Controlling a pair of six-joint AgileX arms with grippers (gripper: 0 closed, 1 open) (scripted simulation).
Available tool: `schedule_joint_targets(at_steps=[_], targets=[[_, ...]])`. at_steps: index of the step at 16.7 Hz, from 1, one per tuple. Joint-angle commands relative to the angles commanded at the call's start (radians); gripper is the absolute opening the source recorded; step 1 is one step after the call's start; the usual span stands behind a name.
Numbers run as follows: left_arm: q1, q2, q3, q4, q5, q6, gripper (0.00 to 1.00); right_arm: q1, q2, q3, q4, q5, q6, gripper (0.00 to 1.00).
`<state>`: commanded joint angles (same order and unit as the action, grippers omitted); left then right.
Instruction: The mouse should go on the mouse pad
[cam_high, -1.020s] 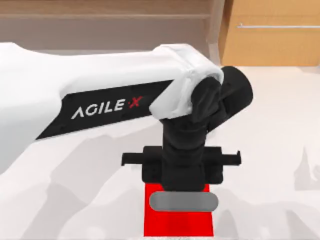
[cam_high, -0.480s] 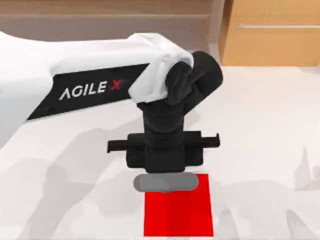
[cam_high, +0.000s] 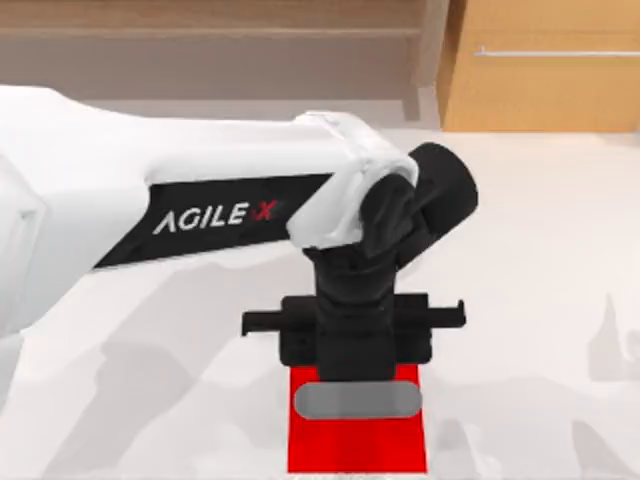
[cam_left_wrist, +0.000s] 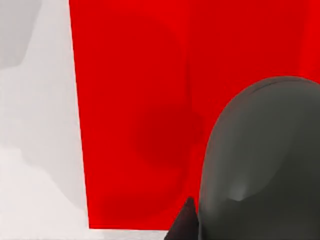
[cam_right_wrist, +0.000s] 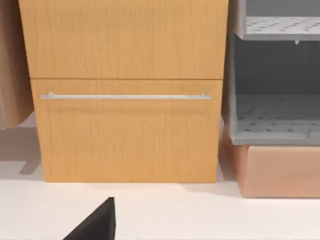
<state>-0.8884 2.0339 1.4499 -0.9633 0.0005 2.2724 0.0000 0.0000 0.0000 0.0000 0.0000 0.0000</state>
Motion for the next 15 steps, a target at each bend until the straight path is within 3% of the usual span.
schedule_joint_targets(at_steps=[7,15], targets=[[-0.042,0.020,-0.023,0.006,-0.007,-0.021,0.00,0.000,0.000,0.000,0.000,0.000,0.000,1.00],[-0.042,0.020,-0.023,0.006,-0.007,-0.021,0.60,0.000,0.000,0.000,0.000,0.000,0.000,1.00]])
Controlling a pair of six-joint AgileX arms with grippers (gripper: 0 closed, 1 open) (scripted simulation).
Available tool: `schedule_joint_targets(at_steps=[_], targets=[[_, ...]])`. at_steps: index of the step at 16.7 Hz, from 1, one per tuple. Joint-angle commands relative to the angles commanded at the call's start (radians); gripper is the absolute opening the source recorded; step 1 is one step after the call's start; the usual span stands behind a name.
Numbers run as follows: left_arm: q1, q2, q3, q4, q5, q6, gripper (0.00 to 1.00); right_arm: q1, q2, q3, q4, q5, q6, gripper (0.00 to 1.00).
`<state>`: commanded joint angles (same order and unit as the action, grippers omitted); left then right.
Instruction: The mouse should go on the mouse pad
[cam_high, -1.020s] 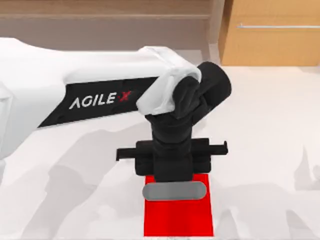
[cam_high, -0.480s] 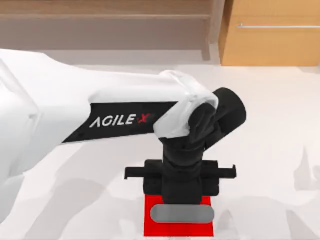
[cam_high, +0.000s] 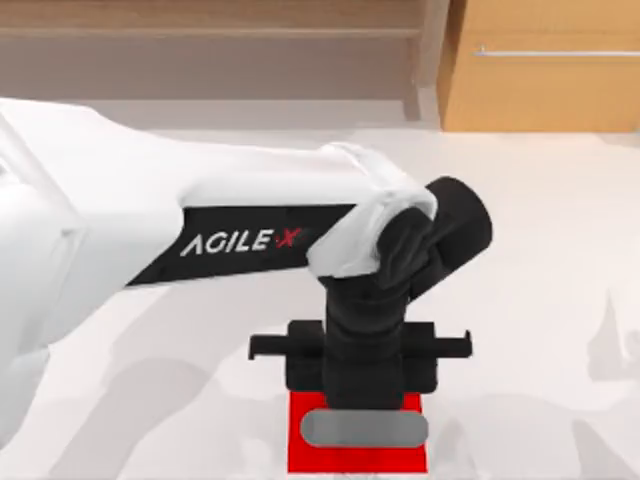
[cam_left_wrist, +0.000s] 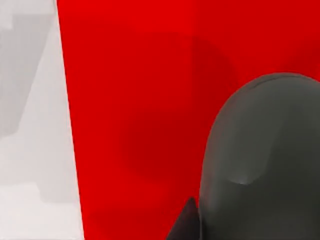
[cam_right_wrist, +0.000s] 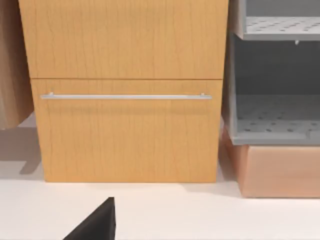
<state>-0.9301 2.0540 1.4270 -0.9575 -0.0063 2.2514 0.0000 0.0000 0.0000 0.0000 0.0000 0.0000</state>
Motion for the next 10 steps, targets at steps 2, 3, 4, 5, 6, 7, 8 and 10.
schedule_joint_targets(at_steps=[2,3,4,5,6,7,8,10], targets=[[0.000,0.000,0.000,0.000,0.000,0.000,0.75,0.000,0.000,0.000,0.000,0.000,0.000,1.00],[0.000,0.000,0.000,0.000,0.000,0.000,0.83,0.000,0.000,0.000,0.000,0.000,0.000,1.00],[0.000,0.000,0.000,0.000,0.000,0.000,0.90,0.000,0.000,0.000,0.000,0.000,0.000,1.00],[0.000,0.000,0.000,0.000,0.000,0.000,0.98,0.000,0.000,0.000,0.000,0.000,0.000,1.00],[0.000,0.000,0.000,0.000,0.000,0.000,1.00,0.000,0.000,0.000,0.000,0.000,0.000,1.00],[0.000,0.000,0.000,0.000,0.000,0.000,1.00,0.000,0.000,0.000,0.000,0.000,0.000,1.00],[0.000,0.000,0.000,0.000,0.000,0.000,1.00,0.000,0.000,0.000,0.000,0.000,0.000,1.00],[0.000,0.000,0.000,0.000,0.000,0.000,1.00,0.000,0.000,0.000,0.000,0.000,0.000,1.00]])
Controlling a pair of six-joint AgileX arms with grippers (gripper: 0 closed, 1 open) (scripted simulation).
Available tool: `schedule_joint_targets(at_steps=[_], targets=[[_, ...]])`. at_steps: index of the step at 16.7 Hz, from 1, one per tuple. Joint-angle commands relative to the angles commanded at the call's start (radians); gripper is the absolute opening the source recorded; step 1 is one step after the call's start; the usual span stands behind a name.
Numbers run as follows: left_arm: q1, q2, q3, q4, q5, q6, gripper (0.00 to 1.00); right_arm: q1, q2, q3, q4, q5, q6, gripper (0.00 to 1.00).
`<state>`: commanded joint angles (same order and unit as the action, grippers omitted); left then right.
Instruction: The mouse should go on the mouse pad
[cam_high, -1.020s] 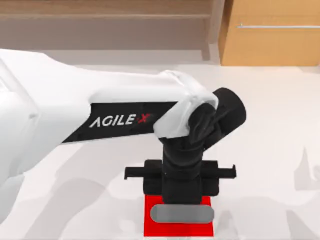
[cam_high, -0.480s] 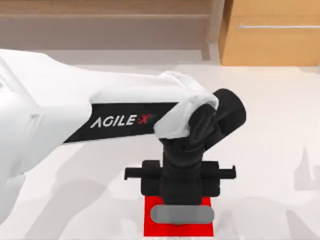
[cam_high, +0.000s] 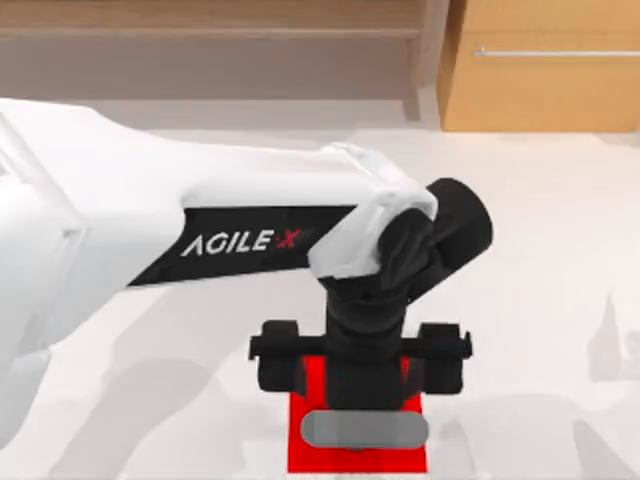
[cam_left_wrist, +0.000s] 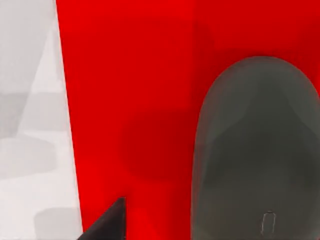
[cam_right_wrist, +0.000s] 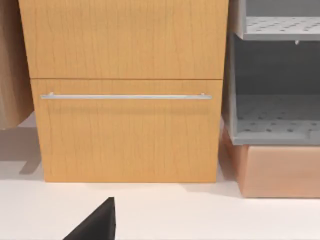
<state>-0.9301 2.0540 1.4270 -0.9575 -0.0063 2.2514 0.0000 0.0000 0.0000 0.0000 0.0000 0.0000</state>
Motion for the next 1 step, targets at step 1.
schedule_joint_targets(at_steps=[1], targets=[[0.000,0.000,0.000,0.000,0.000,0.000,1.00,0.000,0.000,0.000,0.000,0.000,0.000,1.00]])
